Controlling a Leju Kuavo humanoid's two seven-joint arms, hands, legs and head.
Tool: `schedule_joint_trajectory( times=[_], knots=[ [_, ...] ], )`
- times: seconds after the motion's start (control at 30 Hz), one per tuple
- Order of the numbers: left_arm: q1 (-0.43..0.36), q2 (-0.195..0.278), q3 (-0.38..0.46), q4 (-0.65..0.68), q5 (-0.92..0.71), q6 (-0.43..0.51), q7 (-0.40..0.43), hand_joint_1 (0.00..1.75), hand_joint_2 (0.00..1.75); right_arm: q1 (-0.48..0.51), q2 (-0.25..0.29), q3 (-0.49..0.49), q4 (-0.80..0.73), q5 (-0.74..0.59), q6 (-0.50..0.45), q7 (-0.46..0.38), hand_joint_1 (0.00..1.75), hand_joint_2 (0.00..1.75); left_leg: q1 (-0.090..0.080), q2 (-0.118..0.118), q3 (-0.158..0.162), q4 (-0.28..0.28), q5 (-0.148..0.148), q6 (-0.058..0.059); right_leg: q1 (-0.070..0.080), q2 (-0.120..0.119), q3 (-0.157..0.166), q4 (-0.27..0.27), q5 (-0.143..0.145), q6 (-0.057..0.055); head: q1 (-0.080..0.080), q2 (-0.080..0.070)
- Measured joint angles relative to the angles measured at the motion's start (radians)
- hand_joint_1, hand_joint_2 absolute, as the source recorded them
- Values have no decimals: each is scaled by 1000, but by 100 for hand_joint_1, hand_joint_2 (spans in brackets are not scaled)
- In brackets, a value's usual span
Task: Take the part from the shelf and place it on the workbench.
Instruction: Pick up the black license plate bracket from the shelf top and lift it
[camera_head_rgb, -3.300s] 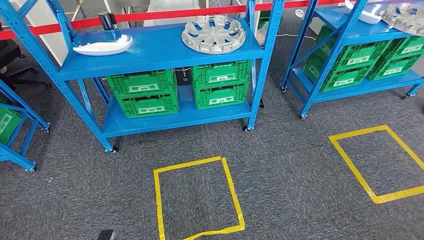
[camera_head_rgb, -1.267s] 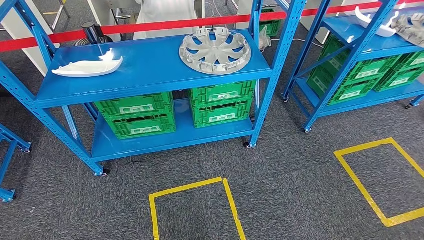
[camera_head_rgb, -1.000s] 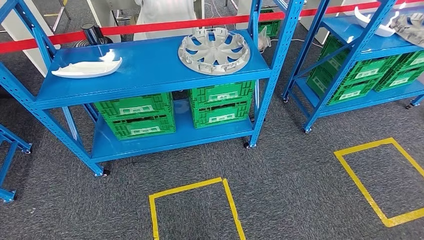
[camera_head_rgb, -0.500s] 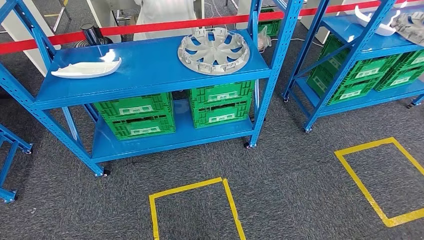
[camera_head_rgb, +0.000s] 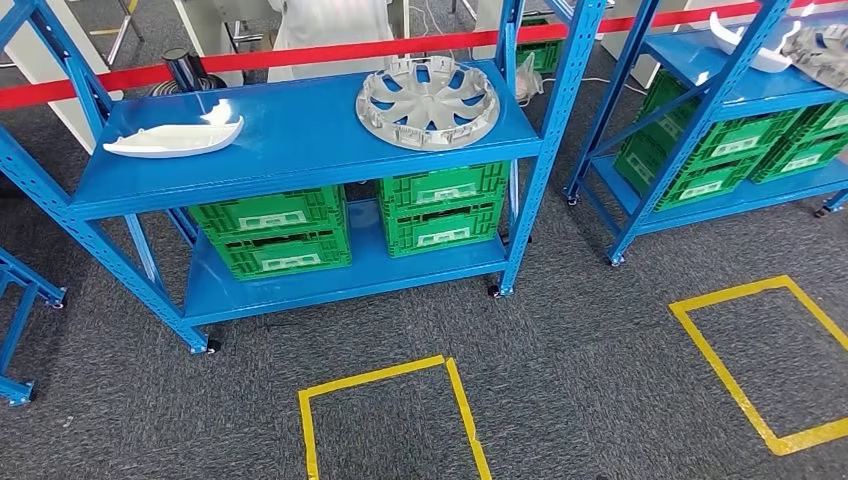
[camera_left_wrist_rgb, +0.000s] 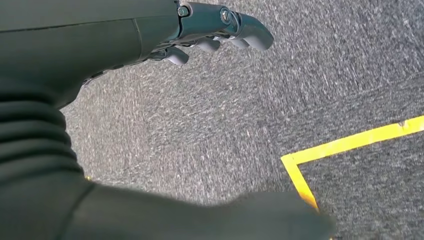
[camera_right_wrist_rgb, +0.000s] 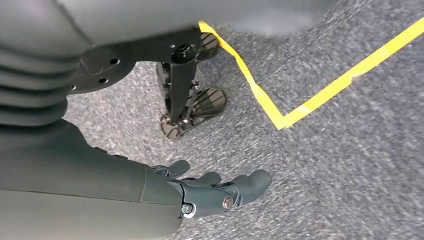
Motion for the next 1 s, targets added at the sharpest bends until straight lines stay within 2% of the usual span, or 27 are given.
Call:
schedule_joint_trajectory(
  times=[0.13, 0.23, 0.33, 0.47, 0.6, 0.7, 0.87, 1.0],
  knots=[
    [-2, -1, 10, 6, -5, -21, 20, 0, 0, 0, -27, -6, 0, 33, -20, -117, 0, 0, 0, 0, 0, 0, 0, 0, 0, 0, 0, 0, 0, 0, 0, 0],
    [0, 0, 16, 10, -4, -26, 31, 0, 0, -4, -79, -4, -9, 67, -53, -200, 0, 0, -1, -1, 0, 0, 0, 0, -1, -1, 1, 0, 0, 0, 0, 0],
    [1, 0, 30, 12, 10, -26, 32, 0, 0, -21, -132, 12, -29, 110, -85, -235, 0, 0, -2, 0, 0, 0, 0, 0, -2, 0, 0, 0, 1, 1, 0, 0],
    [4, -1, 47, 14, 20, -26, 27, 0, 0, -47, -167, 35, -49, 132, -100, -254, 0, 175, -2, 0, 1, 0, 0, 0, -2, 0, 0, 0, 1, 1, 0, 0],
    [7, -1, 55, 17, 19, -31, 21, 0, 0, -61, -185, 66, -79, 149, -88, -308, 0, 175, -3, -1, 1, -1, 1, 1, -2, -1, 1, 0, 1, 2, 0, 0],
    [8, -1, 56, 17, 12, -38, 21, 0, 0, -68, -200, 97, -160, 147, -43, -337, 0, 175, -3, -1, 1, -1, 1, 1, -2, -1, 1, 0, 1, 2, 0, 0],
    [11, -1, 70, 18, 10, -46, 15, 0, 0, -27, -176, 197, -483, 148, 56, -265, 0, 175, -3, -1, 1, -1, 1, 1, -3, -1, 0, 0, 1, 2, 0, 0],
    [15, -1, 80, 18, 10, -55, 7, 0, 0, 26, -136, 322, -774, 181, 84, -206, 0, 175, -3, -1, 1, -1, 1, 1, -3, -1, 0, 0, 1, 2, 0, 0]
  ],
)
